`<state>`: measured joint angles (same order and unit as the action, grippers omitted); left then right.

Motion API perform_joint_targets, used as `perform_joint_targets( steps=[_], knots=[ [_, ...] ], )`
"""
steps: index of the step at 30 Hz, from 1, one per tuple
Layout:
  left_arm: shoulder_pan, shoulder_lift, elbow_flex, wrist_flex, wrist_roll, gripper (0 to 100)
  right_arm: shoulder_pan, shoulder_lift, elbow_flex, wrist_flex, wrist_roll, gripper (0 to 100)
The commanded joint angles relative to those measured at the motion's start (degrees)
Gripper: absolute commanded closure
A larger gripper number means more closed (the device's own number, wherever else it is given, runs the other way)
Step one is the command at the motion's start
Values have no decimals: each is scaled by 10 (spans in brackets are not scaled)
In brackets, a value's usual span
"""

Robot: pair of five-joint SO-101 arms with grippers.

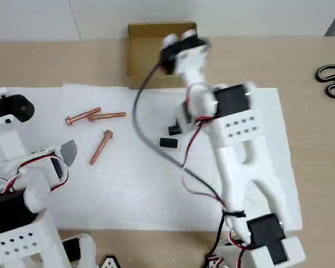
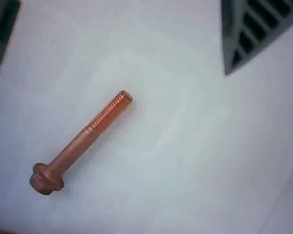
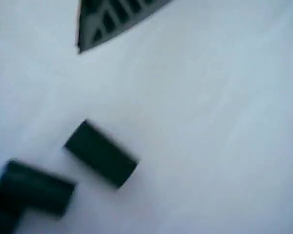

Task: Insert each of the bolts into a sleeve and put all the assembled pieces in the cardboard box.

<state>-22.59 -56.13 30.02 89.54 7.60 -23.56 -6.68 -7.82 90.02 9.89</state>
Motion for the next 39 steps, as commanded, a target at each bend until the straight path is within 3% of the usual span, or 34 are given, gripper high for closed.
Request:
perform_joint_targets(
  steps=[1,4,8,16,22,28,39],
  knots=[
    [-2,-4,-6,4,1,724,-32,-24,57,-27,88,673],
    [-2,-4,-6,11,1,724,-54,-24,113,-59,154,673],
    [-3,-4,-6,11,1,724,-63,-24,171,-119,181,674],
    [-3,-4,-5,11,1,724,-65,-24,251,-240,154,675],
    [-3,-4,-5,11,2,724,-57,-25,237,-262,100,675],
    [-3,-4,-4,11,3,724,-4,-24,85,-167,67,675],
    [-3,-4,-4,11,3,724,1,77,-212,19,71,675]
  ],
)
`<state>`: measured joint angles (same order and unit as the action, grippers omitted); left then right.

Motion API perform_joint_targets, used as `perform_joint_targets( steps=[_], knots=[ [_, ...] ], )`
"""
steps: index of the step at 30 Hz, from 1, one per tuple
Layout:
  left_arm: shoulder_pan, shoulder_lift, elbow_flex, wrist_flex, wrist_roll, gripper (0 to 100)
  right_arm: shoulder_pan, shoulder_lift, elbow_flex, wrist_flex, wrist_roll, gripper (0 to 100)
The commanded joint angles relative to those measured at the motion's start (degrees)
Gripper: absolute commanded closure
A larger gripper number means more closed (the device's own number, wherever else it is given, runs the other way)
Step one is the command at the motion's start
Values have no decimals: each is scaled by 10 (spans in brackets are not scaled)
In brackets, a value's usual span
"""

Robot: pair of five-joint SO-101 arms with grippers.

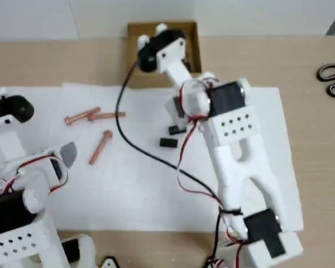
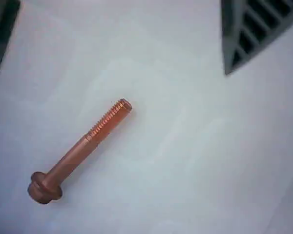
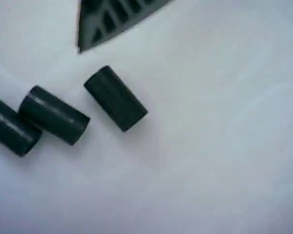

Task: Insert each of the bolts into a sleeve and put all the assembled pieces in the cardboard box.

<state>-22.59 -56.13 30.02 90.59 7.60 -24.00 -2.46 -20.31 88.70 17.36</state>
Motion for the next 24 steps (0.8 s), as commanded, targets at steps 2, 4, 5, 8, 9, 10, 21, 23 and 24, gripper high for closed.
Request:
perform_joint_targets(
  steps=[2,4,5,8,9,10,21,23,24],
  knots=[
    [-3,-4,-4,1,3,724,6,82,-135,58,-4,675],
    [-3,-4,-4,1,3,724,6,131,-170,81,-4,675],
    [-3,-4,-4,1,3,724,6,156,-182,90,-4,675],
    [-3,-4,-3,1,3,724,5,218,-191,95,-4,675],
    [-3,-4,-3,1,3,724,3,233,-191,96,-4,675],
    [-3,-4,-3,1,3,724,1,243,-191,96,-3,675],
    [-3,-4,-3,4,3,724,-22,311,-167,97,85,767],
    [-3,-4,-3,5,3,724,-35,325,-167,97,86,765],
    [-3,-4,-3,5,3,724,-40,331,-167,97,86,766]
  ],
)
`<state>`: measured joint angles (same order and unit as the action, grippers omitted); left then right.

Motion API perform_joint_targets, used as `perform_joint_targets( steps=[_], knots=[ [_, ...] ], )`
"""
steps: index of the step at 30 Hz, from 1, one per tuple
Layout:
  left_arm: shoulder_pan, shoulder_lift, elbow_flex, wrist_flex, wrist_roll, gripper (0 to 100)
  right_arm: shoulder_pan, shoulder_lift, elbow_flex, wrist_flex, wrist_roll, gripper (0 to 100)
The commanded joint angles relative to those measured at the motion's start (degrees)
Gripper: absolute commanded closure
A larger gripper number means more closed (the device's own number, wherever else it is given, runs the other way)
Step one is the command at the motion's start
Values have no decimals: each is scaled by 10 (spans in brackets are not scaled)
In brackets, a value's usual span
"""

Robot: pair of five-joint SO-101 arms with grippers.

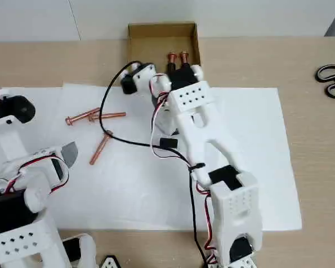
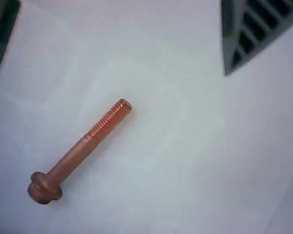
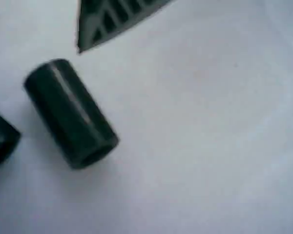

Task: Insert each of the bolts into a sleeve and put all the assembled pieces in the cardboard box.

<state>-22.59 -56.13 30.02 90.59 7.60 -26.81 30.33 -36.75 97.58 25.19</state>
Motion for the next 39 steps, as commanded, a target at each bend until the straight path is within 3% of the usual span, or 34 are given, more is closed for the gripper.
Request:
perform_joint_targets(
  steps=[1,20,39],
  knots=[
    [-3,-4,-3,5,3,724,-16,10,-2,8,8,766],
    [-4,-4,-3,5,3,724,-36,144,0,2,27,765],
    [-4,-4,-3,5,3,724,-33,120,-4,1,37,790]
  ],
)
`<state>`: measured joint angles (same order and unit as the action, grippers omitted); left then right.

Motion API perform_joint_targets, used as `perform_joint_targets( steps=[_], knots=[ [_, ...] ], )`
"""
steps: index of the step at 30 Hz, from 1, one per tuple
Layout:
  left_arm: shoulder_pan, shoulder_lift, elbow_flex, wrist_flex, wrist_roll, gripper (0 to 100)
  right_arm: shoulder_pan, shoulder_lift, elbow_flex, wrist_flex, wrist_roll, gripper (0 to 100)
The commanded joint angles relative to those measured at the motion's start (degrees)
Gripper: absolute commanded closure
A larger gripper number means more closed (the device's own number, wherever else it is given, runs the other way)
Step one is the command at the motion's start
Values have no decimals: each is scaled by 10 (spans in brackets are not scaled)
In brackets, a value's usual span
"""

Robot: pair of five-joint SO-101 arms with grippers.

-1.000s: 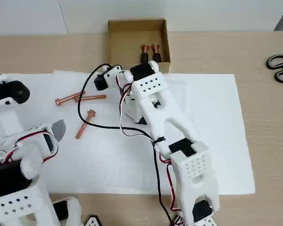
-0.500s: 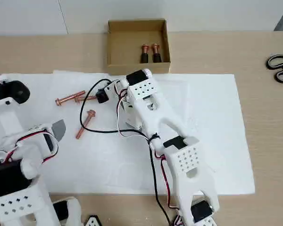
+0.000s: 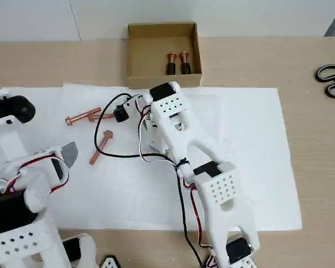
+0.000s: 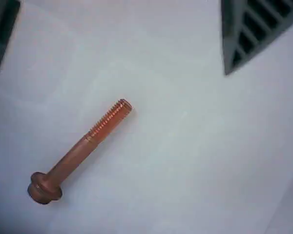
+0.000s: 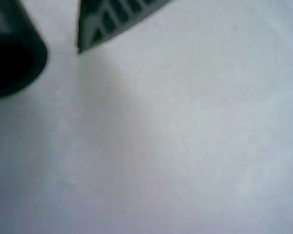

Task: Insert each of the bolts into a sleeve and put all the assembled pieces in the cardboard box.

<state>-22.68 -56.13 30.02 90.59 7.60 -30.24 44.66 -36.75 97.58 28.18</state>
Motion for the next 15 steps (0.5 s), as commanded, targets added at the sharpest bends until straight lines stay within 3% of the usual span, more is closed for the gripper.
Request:
perform_joint_targets(
  steps=[1,9,15],
  knots=[
    [-3,-4,-3,5,3,724,1,-23,-4,1,7,812],
    [-3,-4,-3,5,3,724,2,-23,-4,4,4,995],
    [-3,-4,-3,4,3,724,2,-25,-4,4,3,992]
  ],
)
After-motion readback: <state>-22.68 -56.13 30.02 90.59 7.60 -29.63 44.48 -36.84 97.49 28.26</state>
